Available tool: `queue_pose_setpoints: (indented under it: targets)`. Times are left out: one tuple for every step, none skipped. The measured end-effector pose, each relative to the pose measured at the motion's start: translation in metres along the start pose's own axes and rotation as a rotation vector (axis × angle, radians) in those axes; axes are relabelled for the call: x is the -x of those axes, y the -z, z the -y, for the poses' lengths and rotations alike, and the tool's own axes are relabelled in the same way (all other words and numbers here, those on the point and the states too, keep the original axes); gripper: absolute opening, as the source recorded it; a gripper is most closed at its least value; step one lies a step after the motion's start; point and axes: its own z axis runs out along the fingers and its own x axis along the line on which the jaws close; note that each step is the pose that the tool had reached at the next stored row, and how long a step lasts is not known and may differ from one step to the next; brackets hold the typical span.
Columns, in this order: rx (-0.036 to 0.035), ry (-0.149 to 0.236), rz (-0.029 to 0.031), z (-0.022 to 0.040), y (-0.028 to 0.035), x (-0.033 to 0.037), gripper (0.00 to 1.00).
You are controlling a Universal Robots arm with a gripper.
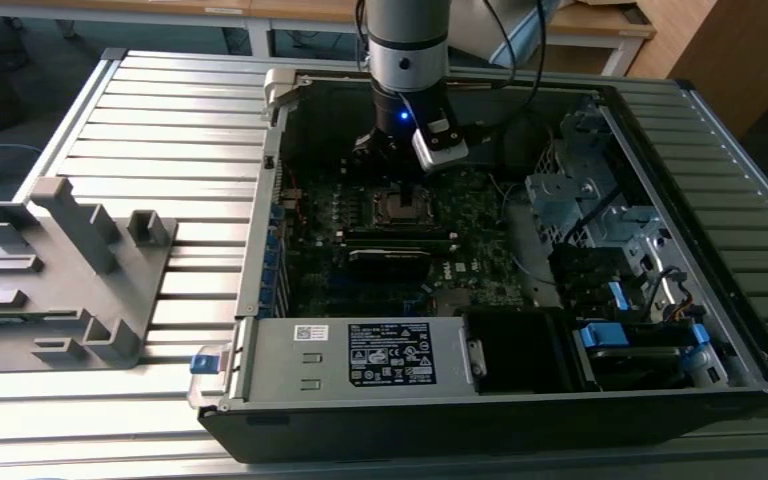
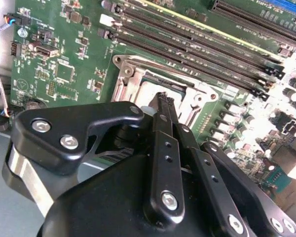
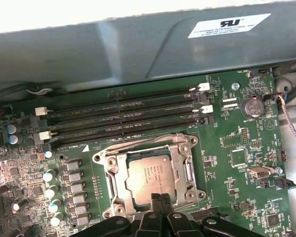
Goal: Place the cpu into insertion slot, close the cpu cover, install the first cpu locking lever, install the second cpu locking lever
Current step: 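Install the second cpu locking lever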
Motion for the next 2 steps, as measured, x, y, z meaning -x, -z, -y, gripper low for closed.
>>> queue_pose_setpoints:
  targets:
    - [0.0000, 0.000, 0.0000, 0.0000, 0.0000, 0.0000, 0.10]
    - [0.0000, 0.000, 0.0000, 0.0000, 0.0000, 0.0000, 0.10]
